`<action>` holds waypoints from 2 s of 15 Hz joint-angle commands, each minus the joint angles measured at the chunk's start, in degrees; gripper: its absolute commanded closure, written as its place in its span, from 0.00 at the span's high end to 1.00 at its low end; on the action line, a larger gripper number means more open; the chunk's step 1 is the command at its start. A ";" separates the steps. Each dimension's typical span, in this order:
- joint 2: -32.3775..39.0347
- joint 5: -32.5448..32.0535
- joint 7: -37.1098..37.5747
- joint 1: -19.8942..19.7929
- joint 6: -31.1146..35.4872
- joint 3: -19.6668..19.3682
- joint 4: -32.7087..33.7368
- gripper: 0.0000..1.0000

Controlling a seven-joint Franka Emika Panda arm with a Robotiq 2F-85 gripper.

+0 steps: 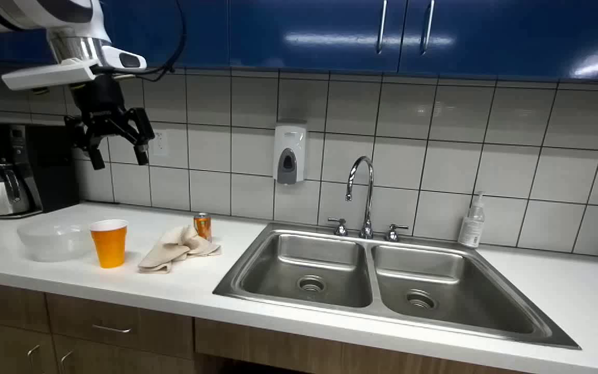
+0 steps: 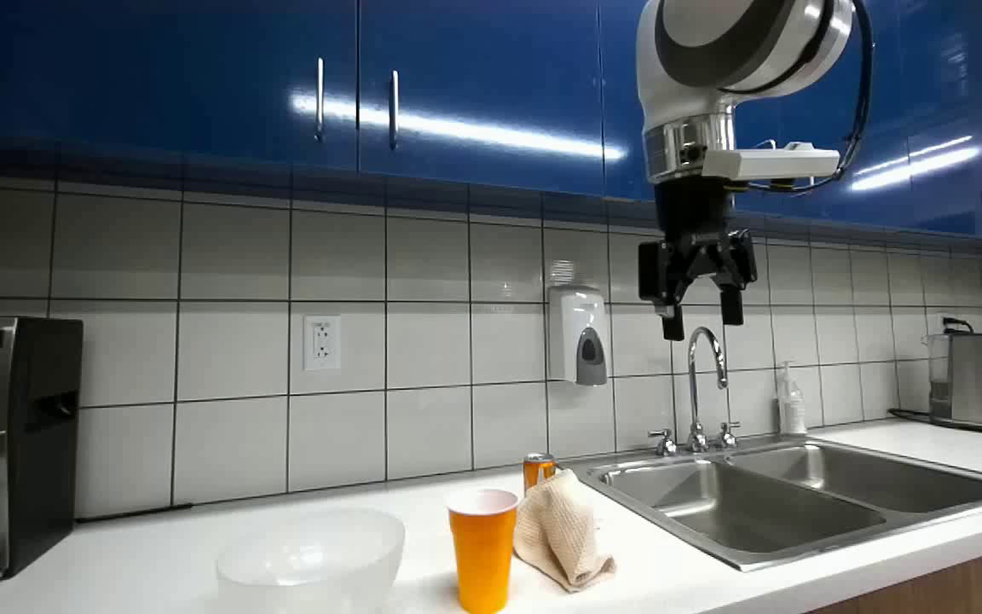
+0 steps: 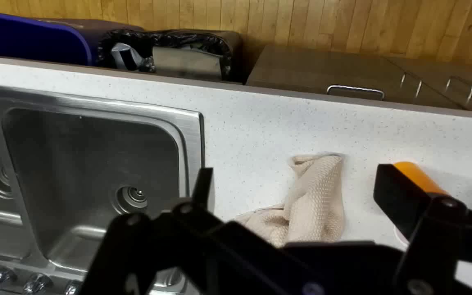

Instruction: Pick up the towel and place it in the bowl

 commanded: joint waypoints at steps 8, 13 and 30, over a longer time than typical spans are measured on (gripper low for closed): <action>0.13 -0.32 0.28 0.62 -0.17 -0.54 0.13 1.00; 0.13 -0.32 0.28 0.62 -0.17 -0.54 0.13 1.00; 10.05 -7.55 34.06 -4.48 9.41 6.24 0.44 1.00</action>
